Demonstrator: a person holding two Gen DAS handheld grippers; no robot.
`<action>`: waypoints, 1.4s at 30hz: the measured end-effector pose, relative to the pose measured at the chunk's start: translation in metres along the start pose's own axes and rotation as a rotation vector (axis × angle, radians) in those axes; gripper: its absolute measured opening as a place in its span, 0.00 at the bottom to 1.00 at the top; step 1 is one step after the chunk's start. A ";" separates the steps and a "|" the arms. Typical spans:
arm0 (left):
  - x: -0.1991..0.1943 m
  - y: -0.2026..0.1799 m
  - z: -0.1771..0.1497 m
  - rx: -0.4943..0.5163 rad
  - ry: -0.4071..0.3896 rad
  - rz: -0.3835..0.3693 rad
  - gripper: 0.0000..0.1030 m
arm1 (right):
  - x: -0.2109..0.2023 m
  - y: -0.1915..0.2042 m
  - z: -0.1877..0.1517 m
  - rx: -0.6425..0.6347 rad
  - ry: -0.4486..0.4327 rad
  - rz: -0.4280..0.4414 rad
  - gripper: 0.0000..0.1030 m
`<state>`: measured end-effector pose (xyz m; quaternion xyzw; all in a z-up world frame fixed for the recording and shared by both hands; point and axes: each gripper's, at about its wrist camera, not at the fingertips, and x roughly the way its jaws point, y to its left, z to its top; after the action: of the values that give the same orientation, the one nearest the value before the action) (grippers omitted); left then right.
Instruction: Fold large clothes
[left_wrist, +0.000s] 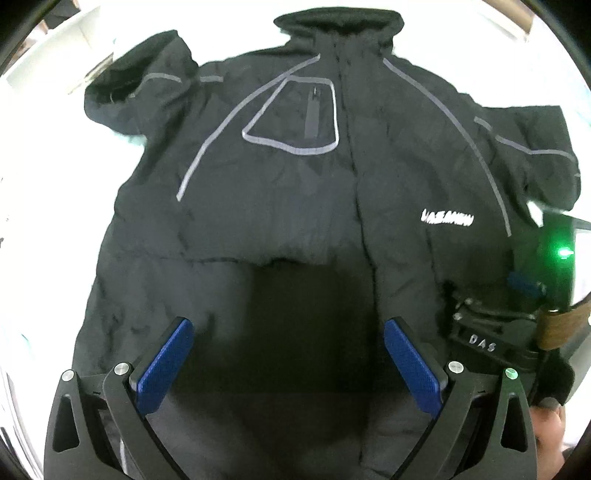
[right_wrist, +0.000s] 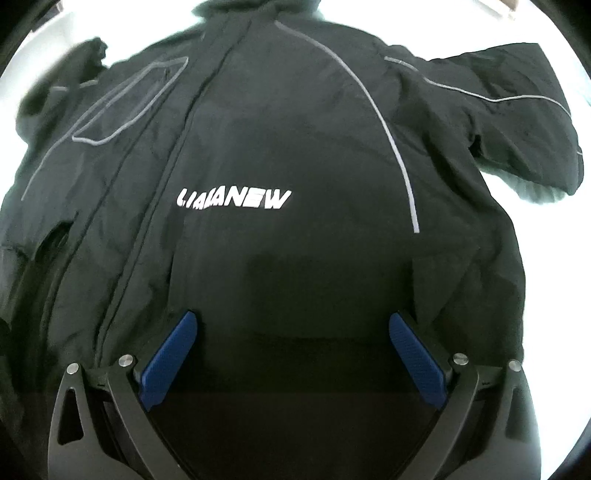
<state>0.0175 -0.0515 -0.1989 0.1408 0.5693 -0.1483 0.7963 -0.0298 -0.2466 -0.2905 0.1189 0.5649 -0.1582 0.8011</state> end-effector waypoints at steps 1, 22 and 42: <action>-0.007 0.001 0.003 -0.002 -0.011 -0.005 1.00 | -0.007 0.000 0.001 0.013 0.006 0.010 1.00; -0.147 0.073 0.025 -0.084 -0.215 -0.153 1.00 | -0.236 0.076 0.035 0.014 -0.252 -0.116 1.00; -0.135 0.141 0.071 0.011 -0.207 -0.337 1.00 | -0.248 0.135 0.051 0.136 -0.275 -0.196 1.00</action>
<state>0.0932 0.0606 -0.0414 0.0318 0.4992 -0.2964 0.8136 -0.0110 -0.1118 -0.0378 0.0945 0.4471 -0.2879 0.8416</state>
